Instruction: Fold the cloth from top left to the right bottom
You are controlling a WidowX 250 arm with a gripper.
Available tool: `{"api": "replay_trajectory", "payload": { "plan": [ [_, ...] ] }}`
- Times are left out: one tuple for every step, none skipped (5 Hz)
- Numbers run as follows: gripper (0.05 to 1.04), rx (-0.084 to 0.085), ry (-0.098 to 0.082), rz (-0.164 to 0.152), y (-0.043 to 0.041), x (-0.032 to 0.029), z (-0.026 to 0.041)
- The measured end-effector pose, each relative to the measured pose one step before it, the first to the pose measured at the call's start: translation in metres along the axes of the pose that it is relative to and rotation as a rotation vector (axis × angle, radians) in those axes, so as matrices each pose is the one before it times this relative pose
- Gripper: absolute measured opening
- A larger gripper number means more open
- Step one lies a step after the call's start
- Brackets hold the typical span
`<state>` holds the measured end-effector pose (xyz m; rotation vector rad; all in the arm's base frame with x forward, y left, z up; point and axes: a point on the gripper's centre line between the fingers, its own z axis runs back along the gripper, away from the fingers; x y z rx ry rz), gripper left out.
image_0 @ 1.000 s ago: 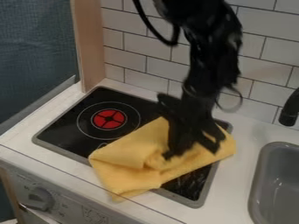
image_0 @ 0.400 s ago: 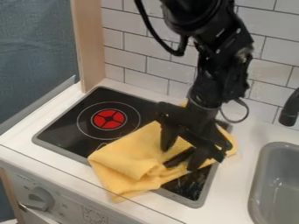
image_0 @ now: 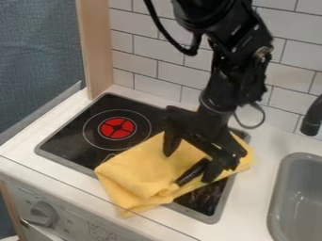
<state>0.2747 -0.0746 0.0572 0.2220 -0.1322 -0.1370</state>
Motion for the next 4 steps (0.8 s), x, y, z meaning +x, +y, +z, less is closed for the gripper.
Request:
{"api": "replay_trajectory", "payload": {
  "plan": [
    [1.0, -0.0262, -0.0404, 0.0288, 0.00067, 0.00587, 0.02396],
    [1.0, -0.0576, -0.0217, 0.0299, -0.00354, 0.00718, 0.02624],
    [1.0, -0.046, 0.0081, 0.0175, -0.00675, 0.00888, 0.0209],
    [1.0, -0.0006, 0.0019, -0.0037, -0.0001, -0.00013, 0.00034]
  ]
}}
